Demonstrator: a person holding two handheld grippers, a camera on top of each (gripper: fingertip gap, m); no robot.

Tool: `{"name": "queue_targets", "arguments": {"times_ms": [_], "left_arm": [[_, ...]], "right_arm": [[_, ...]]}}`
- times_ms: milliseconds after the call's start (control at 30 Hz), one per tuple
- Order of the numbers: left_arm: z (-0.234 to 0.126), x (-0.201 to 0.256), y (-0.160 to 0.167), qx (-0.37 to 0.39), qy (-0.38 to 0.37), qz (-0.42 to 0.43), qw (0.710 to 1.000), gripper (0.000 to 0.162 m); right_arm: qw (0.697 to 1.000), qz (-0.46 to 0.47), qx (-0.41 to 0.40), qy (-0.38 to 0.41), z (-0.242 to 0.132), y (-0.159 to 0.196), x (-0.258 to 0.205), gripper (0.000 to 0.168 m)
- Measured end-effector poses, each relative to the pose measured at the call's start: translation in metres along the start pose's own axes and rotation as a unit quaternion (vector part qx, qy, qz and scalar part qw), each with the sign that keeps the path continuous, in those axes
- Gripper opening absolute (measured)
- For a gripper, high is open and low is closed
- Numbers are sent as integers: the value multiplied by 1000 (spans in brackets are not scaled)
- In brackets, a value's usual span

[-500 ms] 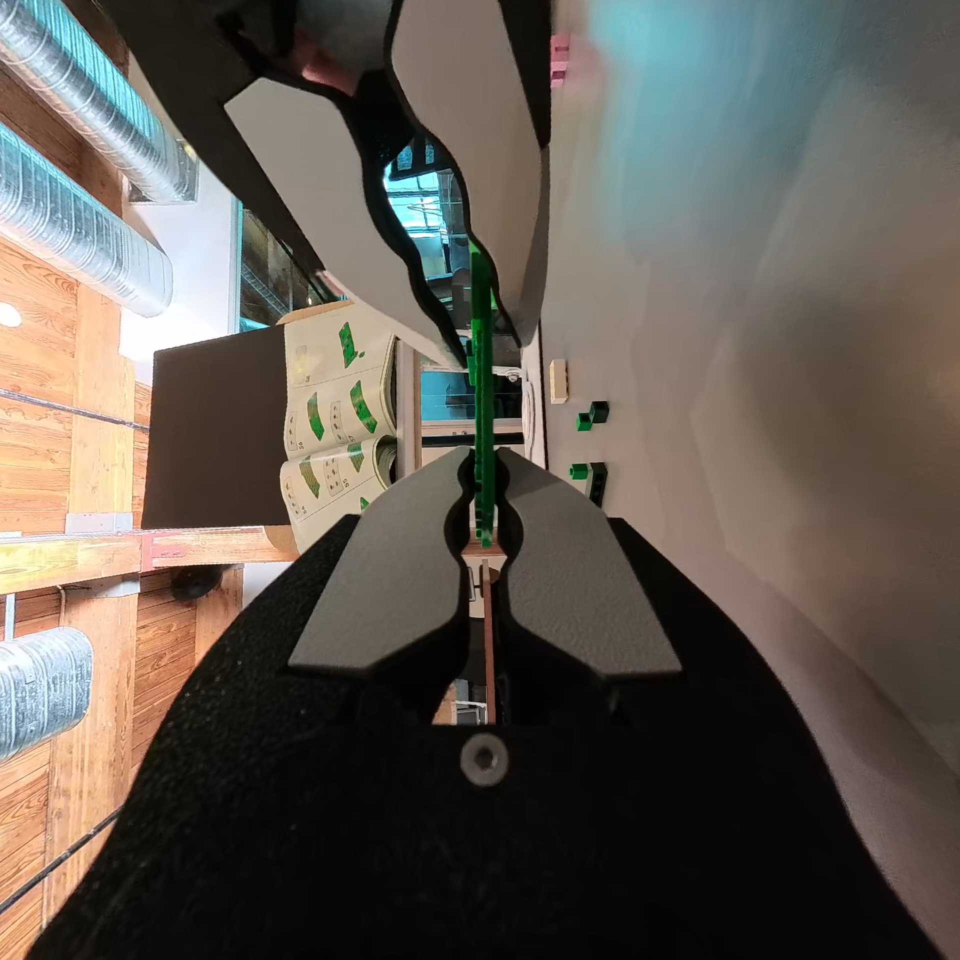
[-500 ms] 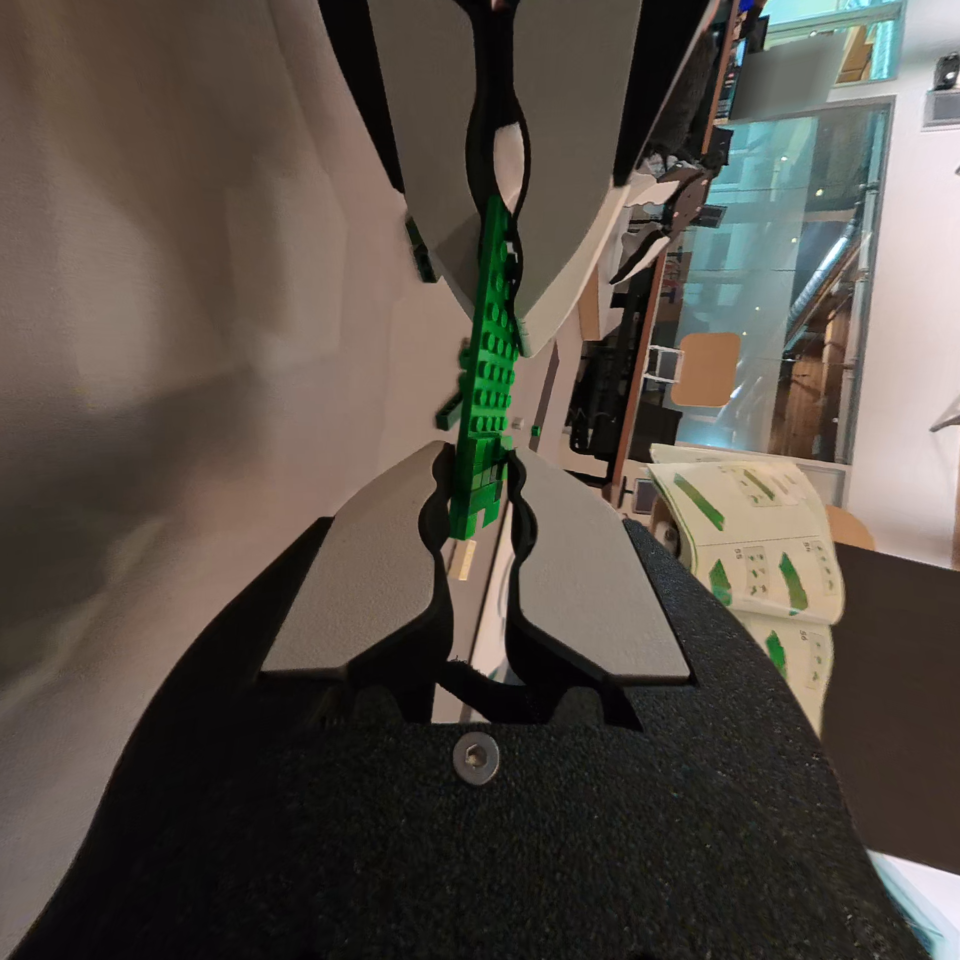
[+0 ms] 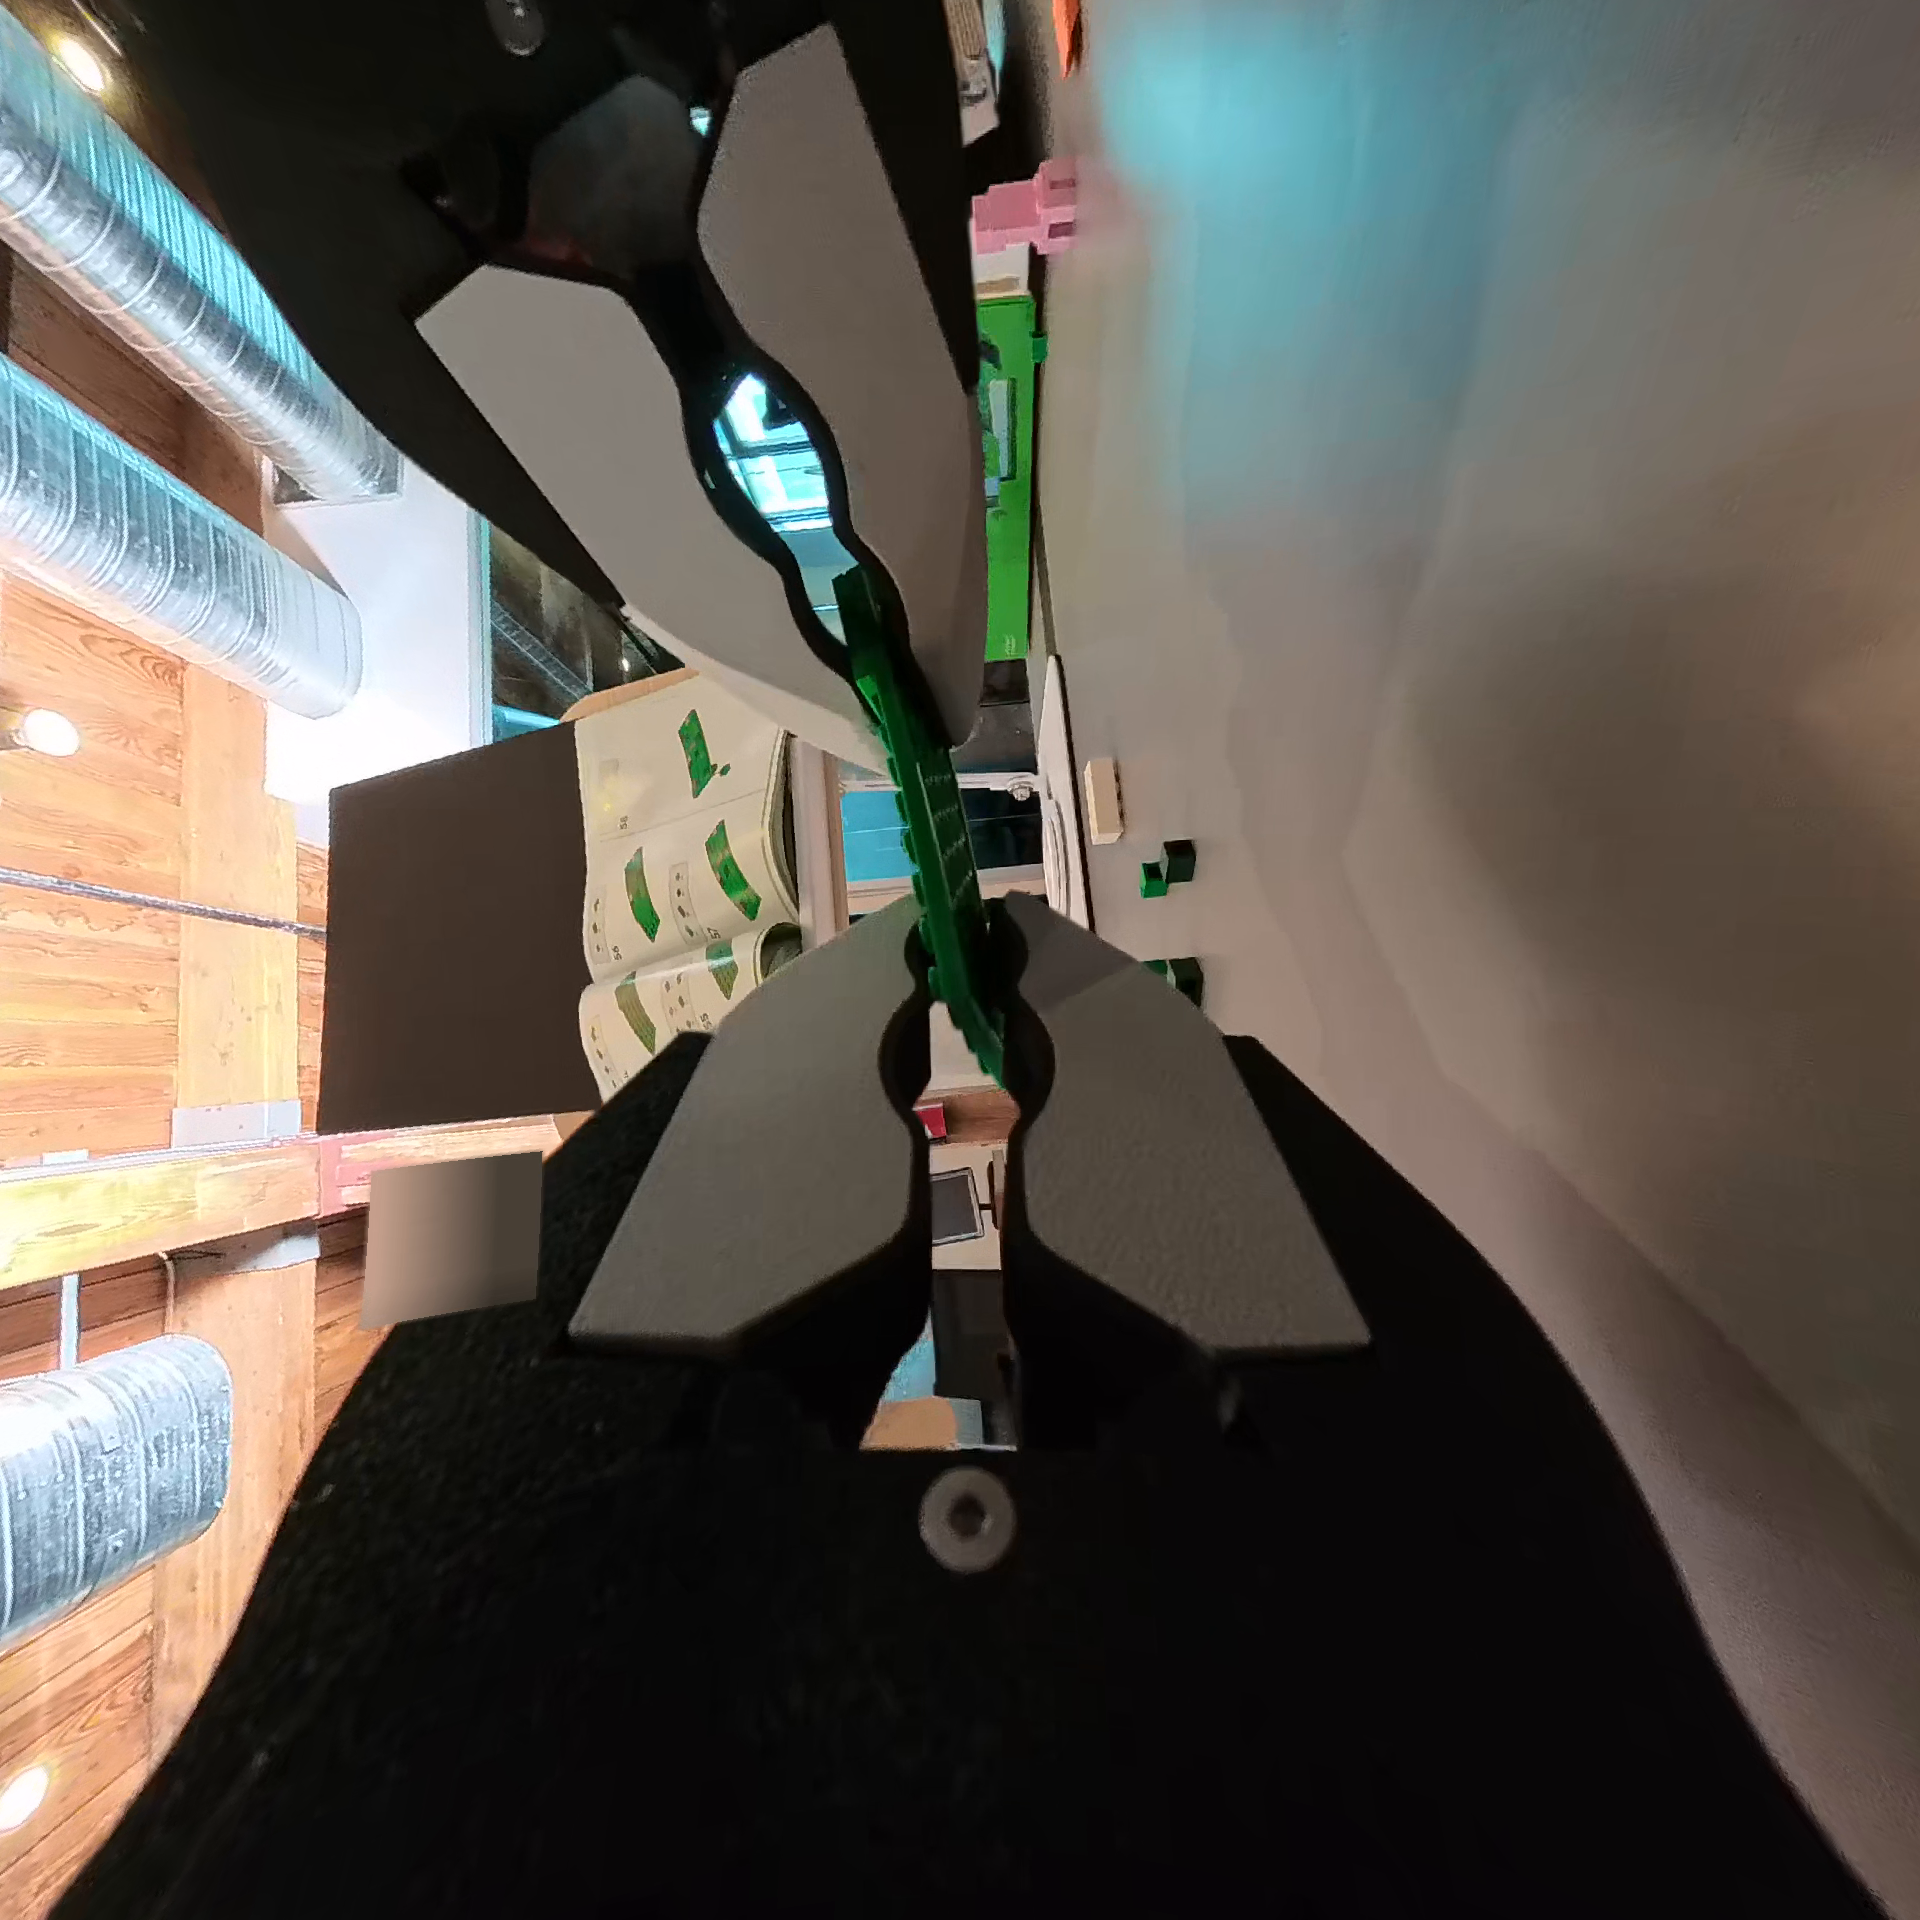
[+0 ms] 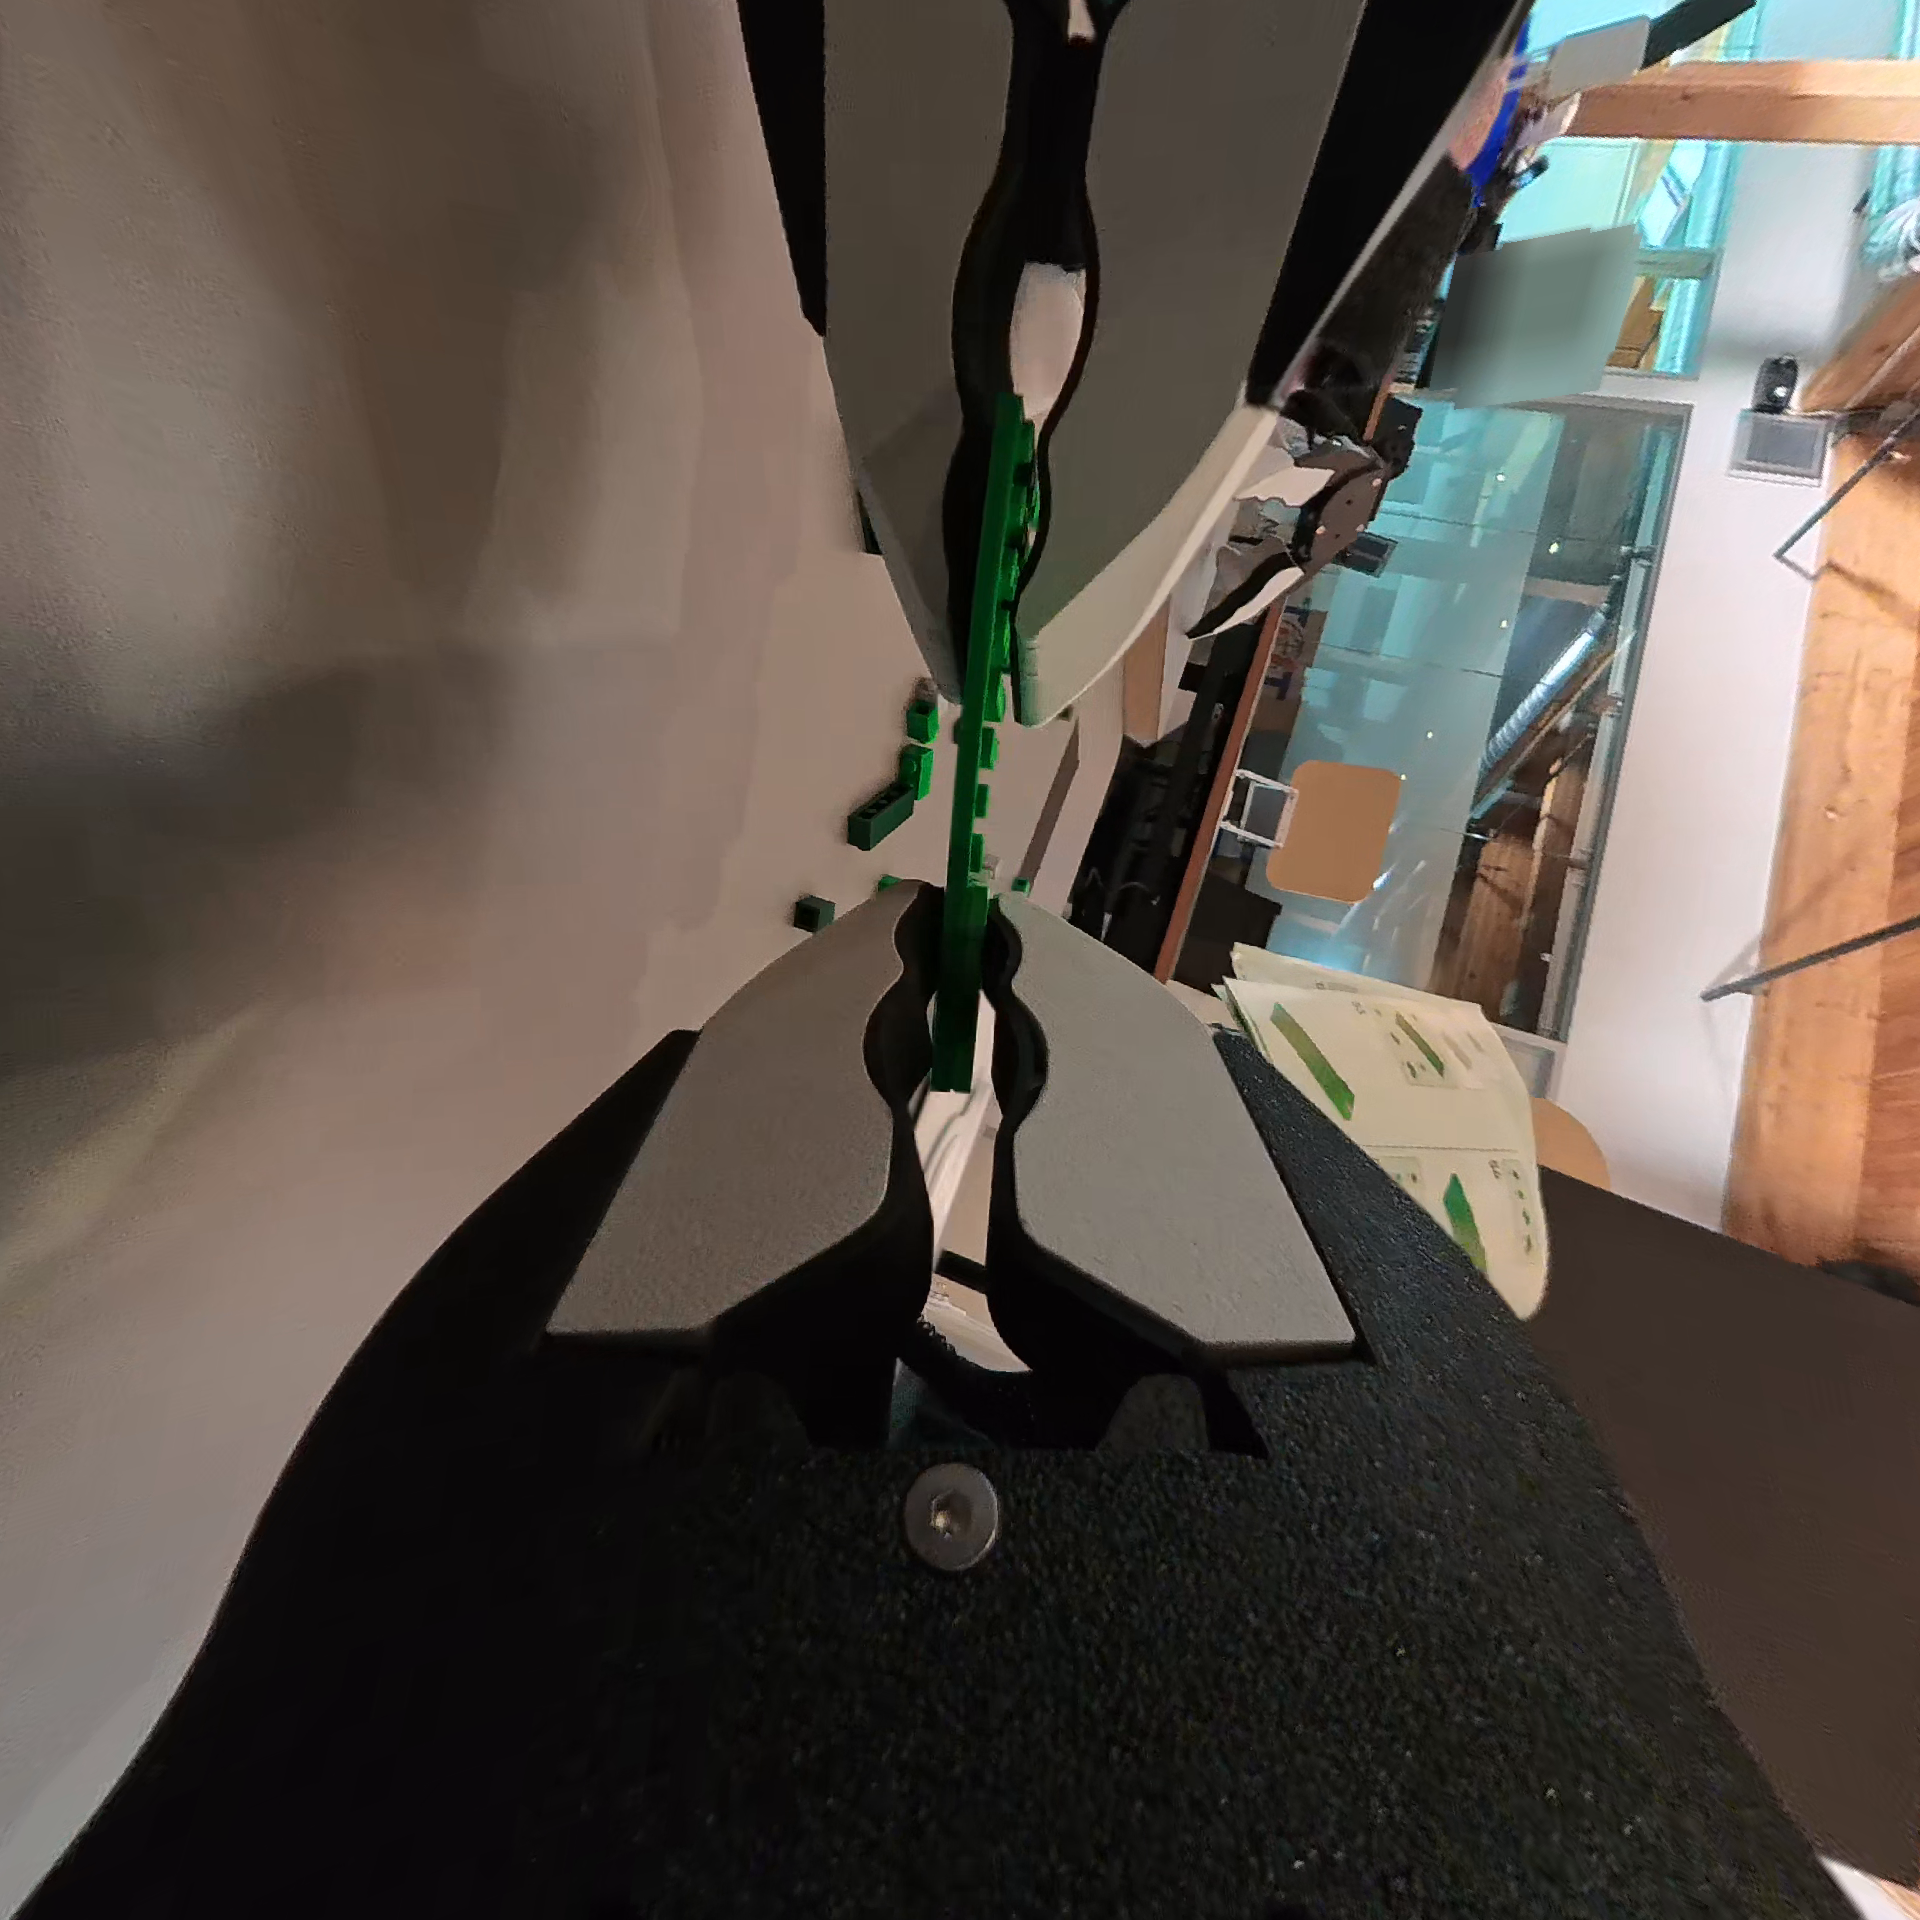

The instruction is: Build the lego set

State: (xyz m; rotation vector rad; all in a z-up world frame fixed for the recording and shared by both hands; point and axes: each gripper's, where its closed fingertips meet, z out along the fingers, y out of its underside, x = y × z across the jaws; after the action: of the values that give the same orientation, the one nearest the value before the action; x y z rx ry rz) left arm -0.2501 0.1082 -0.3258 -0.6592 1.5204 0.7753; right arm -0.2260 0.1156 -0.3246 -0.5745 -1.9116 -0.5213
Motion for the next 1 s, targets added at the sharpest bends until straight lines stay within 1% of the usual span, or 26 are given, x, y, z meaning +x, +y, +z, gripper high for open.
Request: {"name": "queue_targets", "arguments": {"times_ms": [67, 100, 167, 233, 267, 300, 367, 500, 533, 600, 667, 733, 767, 833, 867, 1000], "left_arm": [[0, 1, -1, 1, 2, 4, 1000, 8], [0, 2, -1, 1, 5, 6, 1000, 8], [0, -2, 1, -2, -6, 2, 1000, 7], [-1, -8, 1, -2, -21, -4, 1000, 4], [-2, -8, 1, 0, -19, 1, 1000, 4], [-2, -6, 1, -1, -17, 7, 1000, 4], [-1, -7, 2, -5, -21, 8, 1000, 4], [-2, -8, 1, -2, -21, 8, 1000, 5], [-2, -6, 0, 2, -17, 9, 1000, 6], [-2, -5, -4, 11, -11, -2, 1000, 8], [-1, -3, -4, 12, -4, -4, 1000, 9], [-1, -3, -3, 12, -7, -9, 1000, 7], [-2, -7, -2, 10, -18, -13, 1000, 6], [-3, -12, -2, 8, -30, -9, 999, 5], [-3, -11, -2, 6, -28, -4, 1000, 5], [-2, -9, 1, -1, -25, -4, 1000, 4]], "right_arm": [[1000, 17, 6, -11, 1, 0, -3, 7], [999, 41, 13, -19, 1, -1, -3, 8], [994, 105, 31, -27, 0, -2, -1, 14], [991, 128, 33, -38, 1, -3, -2, 25], [990, 129, 30, -37, 2, -3, -3, 29], [991, 127, 28, -36, 3, -3, -3, 30], [993, 113, 30, -21, 4, -3, -2, 21], [996, 85, 25, -5, 4, -2, 1, 15], [996, 83, 28, -1, 3, -2, 3, 8], [997, 69, 30, -8, 2, -1, 3, 7], [996, 79, 29, -22, 4, -1, 0, 7], [994, 102, 34, -17, 4, -1, 1, 11], [993, 114, 39, -9, 2, -1, 4, 16], [991, 127, 37, 9, 1, 2, 7, 32], [992, 122, 32, 17, 1, 5, 7, 36], [995, 83, 11, 52, -2, 13, 6, 32]]}}
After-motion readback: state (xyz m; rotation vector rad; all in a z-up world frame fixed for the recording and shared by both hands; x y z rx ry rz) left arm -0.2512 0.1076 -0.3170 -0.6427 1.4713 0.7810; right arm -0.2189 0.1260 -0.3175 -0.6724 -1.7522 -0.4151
